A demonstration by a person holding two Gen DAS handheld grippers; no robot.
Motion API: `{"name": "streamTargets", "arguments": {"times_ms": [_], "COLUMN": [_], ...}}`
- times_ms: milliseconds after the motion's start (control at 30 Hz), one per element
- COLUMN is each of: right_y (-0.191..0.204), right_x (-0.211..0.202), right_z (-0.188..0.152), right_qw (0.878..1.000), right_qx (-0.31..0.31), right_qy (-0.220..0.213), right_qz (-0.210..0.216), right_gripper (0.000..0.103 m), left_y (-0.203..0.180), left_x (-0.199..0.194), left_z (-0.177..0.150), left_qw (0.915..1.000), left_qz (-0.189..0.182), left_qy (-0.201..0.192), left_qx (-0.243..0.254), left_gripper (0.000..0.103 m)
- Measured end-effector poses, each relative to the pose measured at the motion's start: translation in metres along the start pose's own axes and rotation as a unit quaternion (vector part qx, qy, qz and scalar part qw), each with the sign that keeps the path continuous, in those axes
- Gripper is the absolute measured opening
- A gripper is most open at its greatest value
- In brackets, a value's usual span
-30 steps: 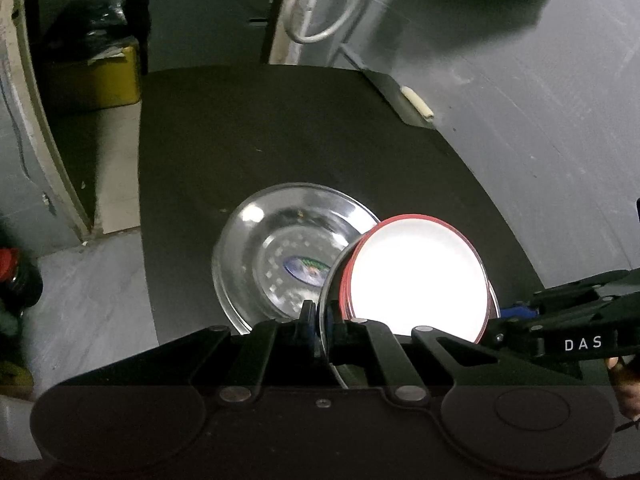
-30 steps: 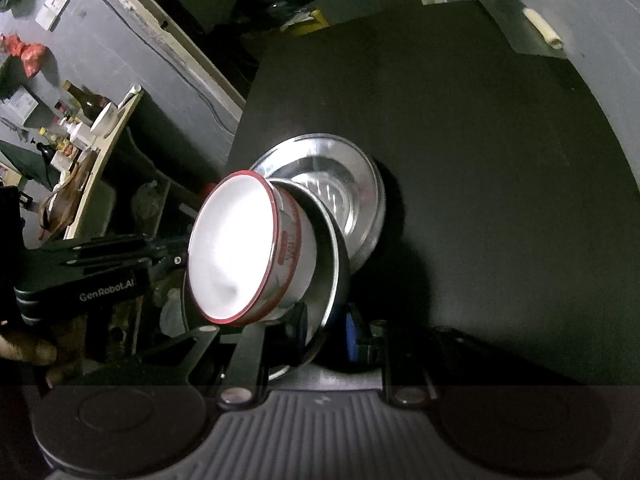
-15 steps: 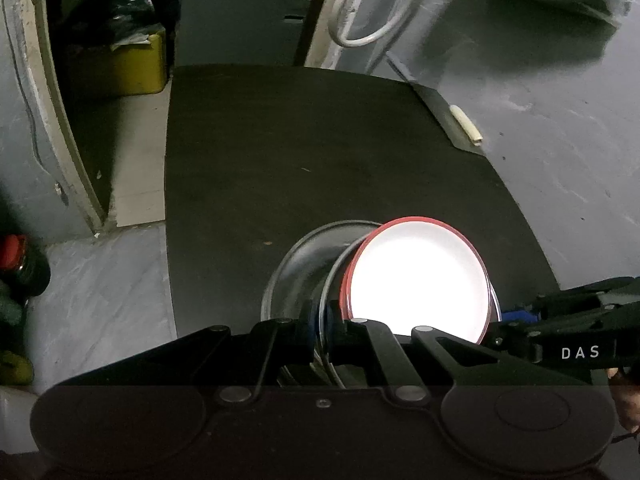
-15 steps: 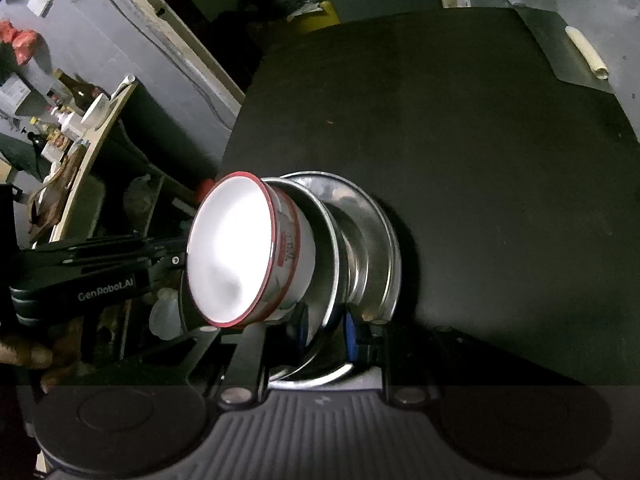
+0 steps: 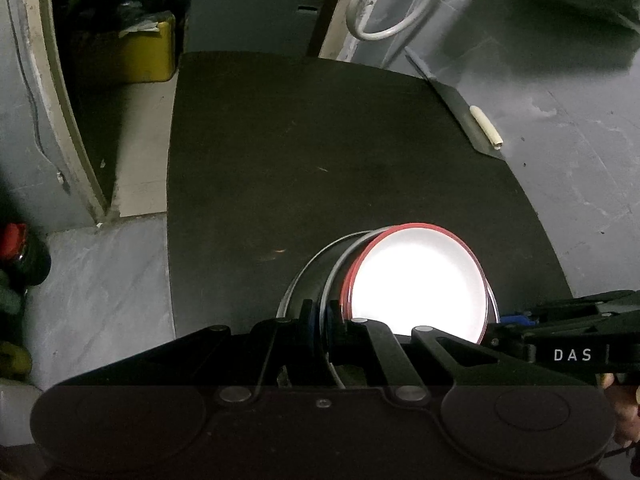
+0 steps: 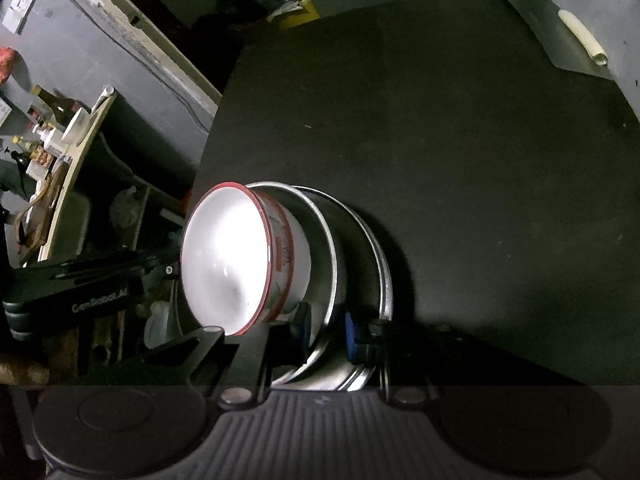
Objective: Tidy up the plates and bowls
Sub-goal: 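Lift the nested bowl stack with both grippers over the steel plate stack, then lower the bowl stack onto the steel plates with both grippers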
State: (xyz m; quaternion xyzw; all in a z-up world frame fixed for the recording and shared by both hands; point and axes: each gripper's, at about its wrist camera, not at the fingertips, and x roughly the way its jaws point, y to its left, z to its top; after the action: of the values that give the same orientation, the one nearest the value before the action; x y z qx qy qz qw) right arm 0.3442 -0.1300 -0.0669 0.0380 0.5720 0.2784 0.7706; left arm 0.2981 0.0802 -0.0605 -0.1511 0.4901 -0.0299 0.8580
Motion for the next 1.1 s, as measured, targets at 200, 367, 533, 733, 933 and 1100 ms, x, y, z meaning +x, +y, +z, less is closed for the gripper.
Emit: {"name": "streamTargets", "arguments": {"times_ms": [200,367,533,733,933,1100], "right_y": [0.003,0.003,0.001,0.006,0.011,0.012], "right_x": [0.004,0.002,0.003,0.001,-0.001,-0.005], "right_z": [-0.004,-0.005,-0.005,-0.013,-0.019,-0.024], "right_qw": [1.0,1.0,1.0,0.999,0.998,0.998], "right_qx": [-0.004,-0.004,0.016,0.024,0.021,0.025], "right_qy": [0.013,0.016,0.002,-0.027,-0.042,-0.052], "right_qz": [0.001,0.003,0.003,-0.012,-0.03,-0.041], "right_gripper": [0.02,0.02,0.021,0.02,0.023,0.028], "left_y": [0.001,0.0,0.001,0.005,0.003,0.002], "left_x": [-0.004,-0.004,-0.004,-0.005,-0.008,-0.011], "left_z": [-0.001,-0.002,-0.001,-0.003,-0.004,-0.006], "left_qw": [1.0,0.9999,0.9999,0.9998,0.9998,0.9995], "left_qz": [0.009,0.012,0.01,0.011,0.015,0.023], "left_qy": [-0.001,-0.001,-0.003,-0.005,-0.009,-0.014], "left_qx": [0.001,-0.003,-0.007,-0.013,-0.014,-0.015], "left_gripper": [0.004,0.004,0.005,0.01,0.013,0.019]}}
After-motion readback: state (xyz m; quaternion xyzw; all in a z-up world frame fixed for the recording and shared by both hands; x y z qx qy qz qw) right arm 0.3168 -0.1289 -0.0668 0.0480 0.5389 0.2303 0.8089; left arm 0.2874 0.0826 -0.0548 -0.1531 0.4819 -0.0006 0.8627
